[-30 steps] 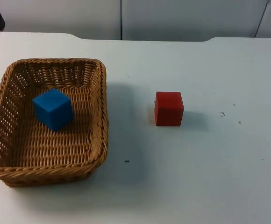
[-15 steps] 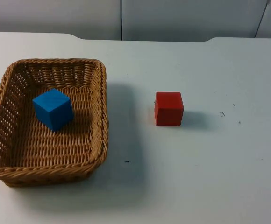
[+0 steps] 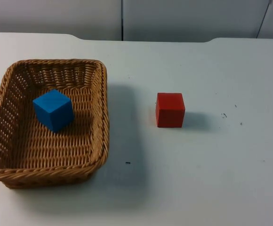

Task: Pick up the basket with the left hand and place the blue cube into the basket with the right hand.

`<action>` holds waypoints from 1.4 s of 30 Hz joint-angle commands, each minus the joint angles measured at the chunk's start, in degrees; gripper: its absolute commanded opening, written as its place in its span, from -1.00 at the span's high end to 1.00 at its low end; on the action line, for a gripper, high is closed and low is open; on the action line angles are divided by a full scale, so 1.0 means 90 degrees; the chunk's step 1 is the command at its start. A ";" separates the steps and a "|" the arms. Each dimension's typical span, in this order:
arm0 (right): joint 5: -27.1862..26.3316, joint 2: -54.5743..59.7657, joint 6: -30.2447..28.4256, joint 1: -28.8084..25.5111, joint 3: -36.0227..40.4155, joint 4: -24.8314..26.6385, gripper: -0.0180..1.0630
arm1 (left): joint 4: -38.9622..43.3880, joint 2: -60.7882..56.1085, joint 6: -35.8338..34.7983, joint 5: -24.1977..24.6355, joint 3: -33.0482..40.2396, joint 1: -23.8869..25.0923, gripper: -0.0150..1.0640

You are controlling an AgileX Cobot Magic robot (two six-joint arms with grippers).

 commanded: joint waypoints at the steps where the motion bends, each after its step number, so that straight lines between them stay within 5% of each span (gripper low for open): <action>1: -0.0107 -0.0272 0.0000 0.0015 0.0325 0.0082 -0.66 | 0.0099 -0.0646 -0.0001 -0.0054 0.0419 -0.0036 -0.98; 11: 0.0714 -0.2365 0.0000 0.0015 0.1706 0.0456 -0.66 | 0.1510 -0.3559 -0.1610 0.0611 0.1219 -0.0021 -0.98; 19: 0.1905 -0.3566 0.0000 0.0015 0.1771 0.0659 -0.66 | 0.1924 -0.3559 -0.1676 0.1396 0.1224 -0.0006 -0.98; 27: 0.2485 -0.4625 -0.0197 0.0015 0.1847 0.0857 -0.66 | 0.2311 -0.3559 -0.1681 0.1446 0.1347 -0.0006 -0.98; 31: 0.3275 -0.4966 -0.0197 0.0015 0.1835 0.0943 -0.66 | 0.2255 -0.3559 -0.1768 0.1488 0.1582 -0.0006 -0.98; 42: 0.3035 -0.5363 0.0000 0.0016 0.2029 0.0769 -0.66 | 0.2206 -0.3559 -0.1825 0.1234 0.1811 -0.0006 -0.98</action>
